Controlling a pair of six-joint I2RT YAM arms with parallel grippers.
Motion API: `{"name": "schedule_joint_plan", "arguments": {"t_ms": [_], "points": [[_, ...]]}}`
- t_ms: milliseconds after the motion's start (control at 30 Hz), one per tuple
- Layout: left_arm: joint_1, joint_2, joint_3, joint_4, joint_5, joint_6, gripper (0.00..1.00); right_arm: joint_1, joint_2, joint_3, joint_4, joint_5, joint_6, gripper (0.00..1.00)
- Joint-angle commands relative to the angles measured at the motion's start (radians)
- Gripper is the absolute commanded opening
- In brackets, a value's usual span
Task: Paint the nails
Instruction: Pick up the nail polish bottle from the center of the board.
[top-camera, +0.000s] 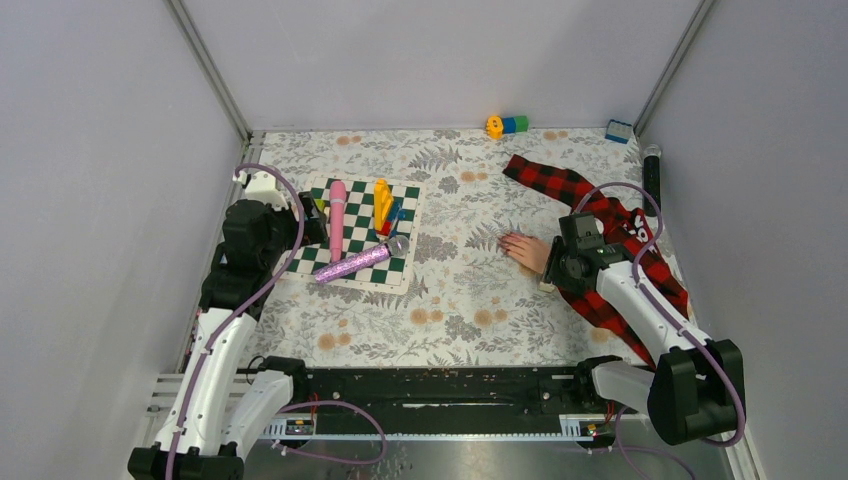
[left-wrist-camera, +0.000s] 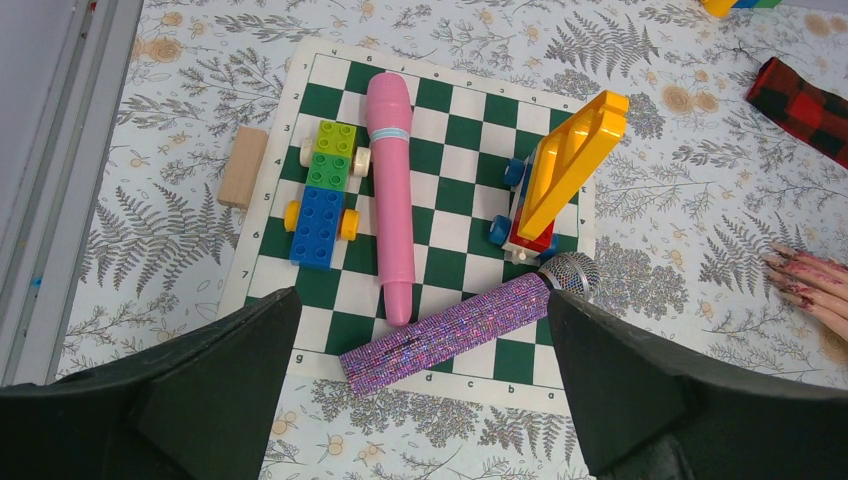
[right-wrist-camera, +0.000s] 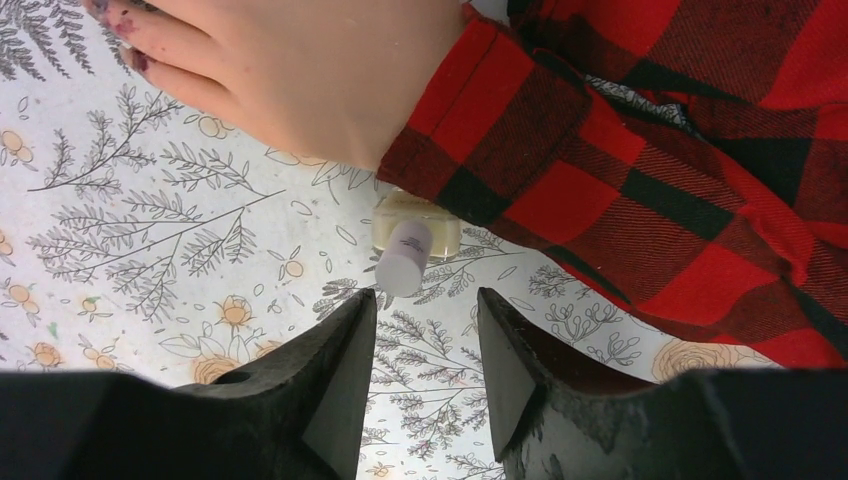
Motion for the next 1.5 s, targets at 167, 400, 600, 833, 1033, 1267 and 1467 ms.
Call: {"name": "schedule_joint_plan", "arguments": {"t_ms": [167, 400, 600, 833, 1033, 1267, 1467], "points": [[-0.003, -0.017, 0.001, 0.033, 0.002, 0.014, 0.99, 0.013, 0.034, 0.026, 0.05, 0.047, 0.006, 0.44], [-0.003, -0.014, 0.001, 0.034, 0.008, 0.017, 0.99, 0.026, 0.055, 0.035, 0.08, 0.051, -0.004, 0.35], [-0.003, -0.009, 0.001, 0.034, 0.015, 0.019, 0.99, 0.032, 0.093, 0.042, 0.08, 0.075, -0.003, 0.35], [-0.003, -0.008, 0.001, 0.033, 0.027, 0.027, 0.99, 0.035, 0.099, 0.062, 0.067, 0.076, -0.018, 0.06], [-0.011, -0.031, -0.023, 0.069, 0.191, 0.061, 0.99, 0.044, 0.065, 0.109, 0.051, -0.062, -0.044, 0.0], [-0.235, -0.134, -0.123, 0.225, 0.392, 0.168, 0.99, 0.123, 0.072, 0.249, -0.005, -0.393, -0.042, 0.0], [-0.475, -0.039, -0.089, 0.288, 0.499, 0.214, 0.99, 0.275, 0.104, 0.413, -0.033, -0.593, -0.012, 0.0]]}}
